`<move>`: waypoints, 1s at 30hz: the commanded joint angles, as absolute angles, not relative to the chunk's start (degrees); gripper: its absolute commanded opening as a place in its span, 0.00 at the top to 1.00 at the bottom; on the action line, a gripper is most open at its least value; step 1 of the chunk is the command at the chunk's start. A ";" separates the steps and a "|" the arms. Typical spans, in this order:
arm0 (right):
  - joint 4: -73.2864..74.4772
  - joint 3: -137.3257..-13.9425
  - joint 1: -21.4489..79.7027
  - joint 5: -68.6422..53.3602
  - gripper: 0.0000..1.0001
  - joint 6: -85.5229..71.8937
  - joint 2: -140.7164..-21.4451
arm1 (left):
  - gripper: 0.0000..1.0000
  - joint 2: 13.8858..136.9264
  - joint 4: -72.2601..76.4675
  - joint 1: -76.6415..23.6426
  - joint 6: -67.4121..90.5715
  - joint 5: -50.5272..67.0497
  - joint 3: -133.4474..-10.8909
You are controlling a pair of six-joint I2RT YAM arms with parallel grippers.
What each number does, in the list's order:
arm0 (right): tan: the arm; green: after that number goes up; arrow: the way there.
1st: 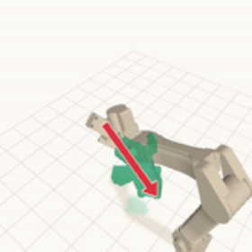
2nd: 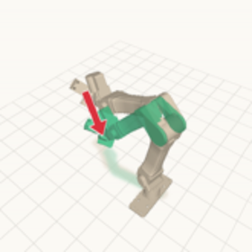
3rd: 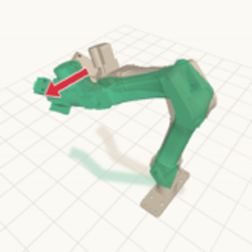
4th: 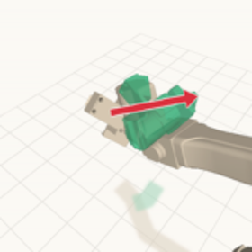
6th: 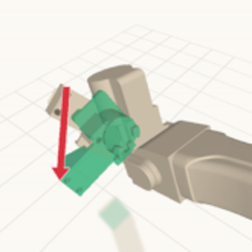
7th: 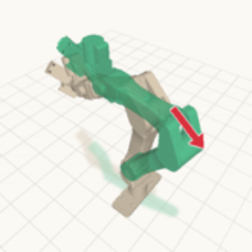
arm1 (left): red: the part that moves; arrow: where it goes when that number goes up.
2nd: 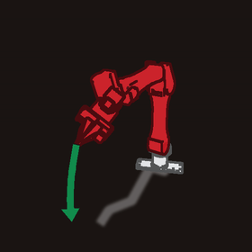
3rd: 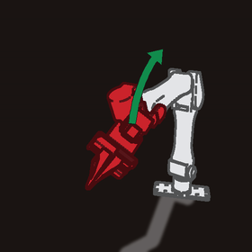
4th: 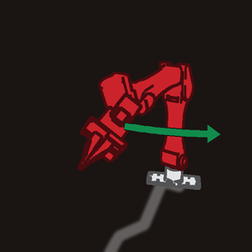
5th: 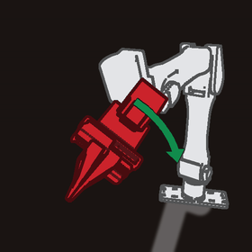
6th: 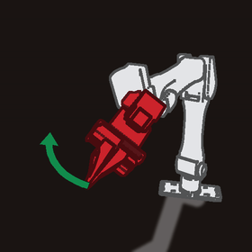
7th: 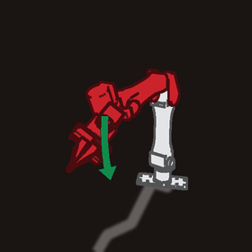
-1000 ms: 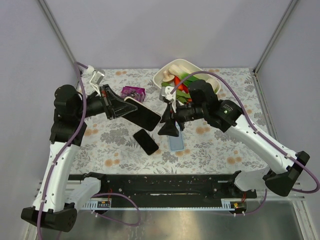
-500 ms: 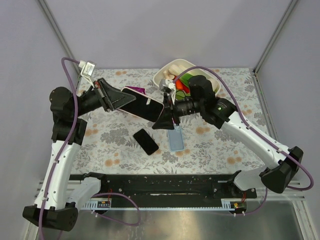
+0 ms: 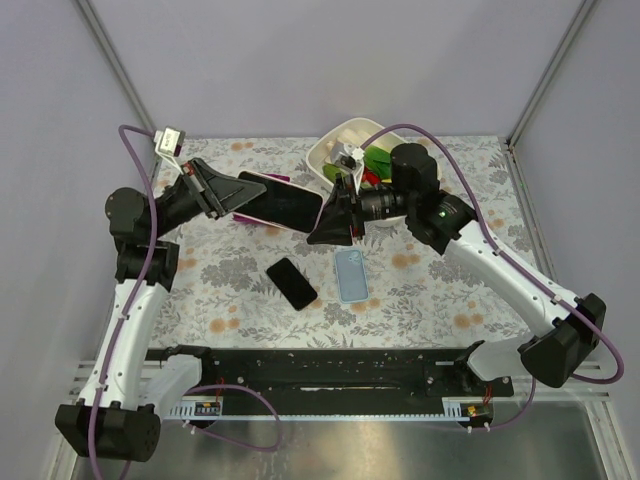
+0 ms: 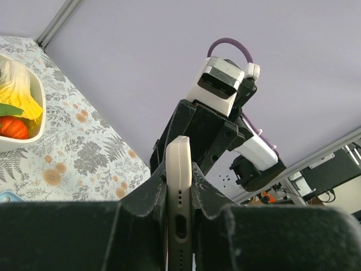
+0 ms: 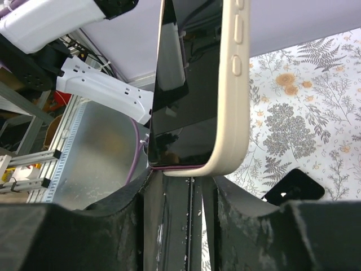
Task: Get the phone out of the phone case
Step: Remove the phone case from the phone.
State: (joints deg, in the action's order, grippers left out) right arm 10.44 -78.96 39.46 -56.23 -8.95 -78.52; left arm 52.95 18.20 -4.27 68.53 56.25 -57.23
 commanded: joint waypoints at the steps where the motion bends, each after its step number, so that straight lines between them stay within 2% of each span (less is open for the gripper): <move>1: 3.26 -78.75 38.67 -57.91 0.60 -12.56 -77.08 | 1.00 51.07 24.35 -4.04 71.37 54.14 -55.46; 14: -9.40 -76.64 37.80 -61.09 0.63 -21.88 -78.40 | 1.00 50.63 31.29 -4.22 76.20 53.88 -49.31; 22: -9.14 -77.87 36.21 -60.21 0.67 -21.27 -79.54 | 1.00 50.10 23.92 -6.15 72.88 54.75 -49.74; 30: -9.05 -79.63 35.95 -59.94 0.67 -21.45 -81.65 | 1.00 49.75 22.67 -8.44 70.84 56.86 -50.98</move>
